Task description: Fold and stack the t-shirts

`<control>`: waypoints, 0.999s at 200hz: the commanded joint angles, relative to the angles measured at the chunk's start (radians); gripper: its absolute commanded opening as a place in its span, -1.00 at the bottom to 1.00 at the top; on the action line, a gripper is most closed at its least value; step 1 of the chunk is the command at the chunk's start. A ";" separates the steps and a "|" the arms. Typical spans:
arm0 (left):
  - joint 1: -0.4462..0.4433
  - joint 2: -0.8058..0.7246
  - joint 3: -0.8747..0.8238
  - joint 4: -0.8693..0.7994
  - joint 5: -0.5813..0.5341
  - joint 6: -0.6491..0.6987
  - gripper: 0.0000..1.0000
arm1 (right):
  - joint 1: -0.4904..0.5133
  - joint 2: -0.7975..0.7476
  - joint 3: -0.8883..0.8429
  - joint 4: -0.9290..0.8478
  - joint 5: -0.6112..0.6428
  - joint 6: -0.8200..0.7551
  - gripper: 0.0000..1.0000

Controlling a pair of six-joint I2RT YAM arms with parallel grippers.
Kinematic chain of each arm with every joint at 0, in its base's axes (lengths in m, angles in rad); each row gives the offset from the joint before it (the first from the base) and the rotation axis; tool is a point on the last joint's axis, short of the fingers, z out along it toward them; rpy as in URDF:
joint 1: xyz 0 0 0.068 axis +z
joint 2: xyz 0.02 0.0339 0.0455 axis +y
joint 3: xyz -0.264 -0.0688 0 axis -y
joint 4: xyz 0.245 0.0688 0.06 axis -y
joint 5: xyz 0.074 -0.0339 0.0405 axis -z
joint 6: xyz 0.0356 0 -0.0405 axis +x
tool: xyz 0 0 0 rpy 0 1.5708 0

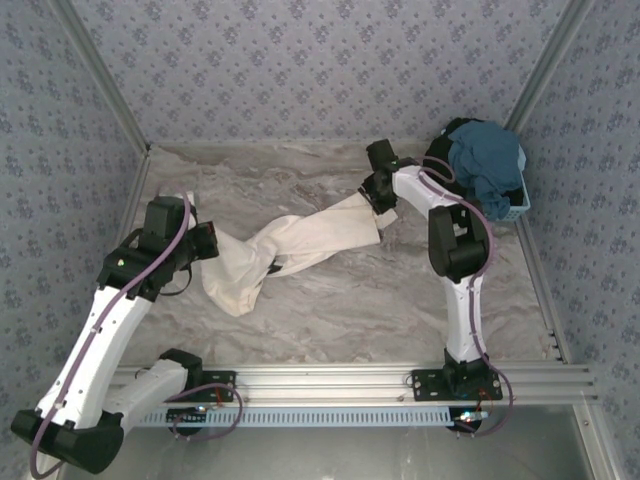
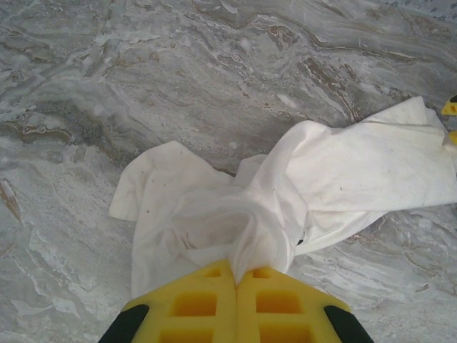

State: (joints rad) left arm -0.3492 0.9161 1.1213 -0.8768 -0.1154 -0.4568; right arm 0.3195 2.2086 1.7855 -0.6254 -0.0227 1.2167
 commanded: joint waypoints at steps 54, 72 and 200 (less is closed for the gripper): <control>-0.007 0.004 -0.012 0.032 0.009 -0.011 -1.00 | 0.015 0.080 0.078 -0.149 0.007 0.079 -0.33; -0.007 0.011 -0.012 0.037 0.008 -0.011 -1.00 | 0.018 0.072 0.080 -0.174 0.028 0.083 -0.60; 0.110 0.276 0.303 -0.013 -0.164 -0.044 -1.00 | 0.025 -0.330 0.126 -0.058 0.209 -0.199 -1.00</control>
State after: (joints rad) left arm -0.2752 1.1385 1.2835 -0.8898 -0.1997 -0.4908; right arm 0.3519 1.9888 1.8622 -0.7250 0.1070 1.1419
